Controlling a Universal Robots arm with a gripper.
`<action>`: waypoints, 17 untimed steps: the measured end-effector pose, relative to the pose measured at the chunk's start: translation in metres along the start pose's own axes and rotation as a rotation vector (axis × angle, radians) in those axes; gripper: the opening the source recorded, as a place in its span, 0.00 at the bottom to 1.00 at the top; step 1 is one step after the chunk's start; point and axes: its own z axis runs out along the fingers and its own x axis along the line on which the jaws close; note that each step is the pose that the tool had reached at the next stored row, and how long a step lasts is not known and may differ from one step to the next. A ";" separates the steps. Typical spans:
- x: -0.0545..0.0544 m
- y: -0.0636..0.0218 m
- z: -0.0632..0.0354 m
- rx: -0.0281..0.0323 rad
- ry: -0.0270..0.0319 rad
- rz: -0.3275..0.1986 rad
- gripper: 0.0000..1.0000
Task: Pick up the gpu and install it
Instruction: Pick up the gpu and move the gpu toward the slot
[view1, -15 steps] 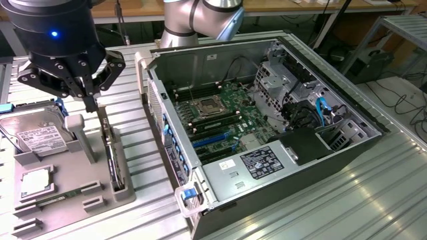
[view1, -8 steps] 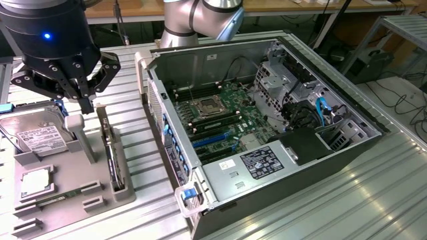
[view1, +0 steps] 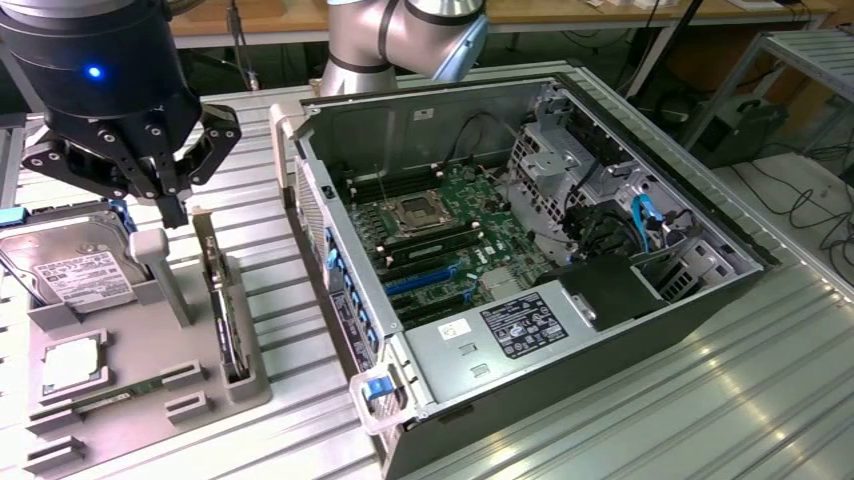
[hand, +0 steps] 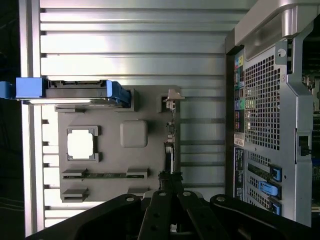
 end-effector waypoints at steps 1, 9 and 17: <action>0.000 0.0000 0.0000 0.0000 0.0000 0.000 0.11; 0.000 0.0000 0.0000 0.0000 0.0000 0.000 0.42; 0.000 0.0000 0.0000 0.0000 0.0000 0.000 0.72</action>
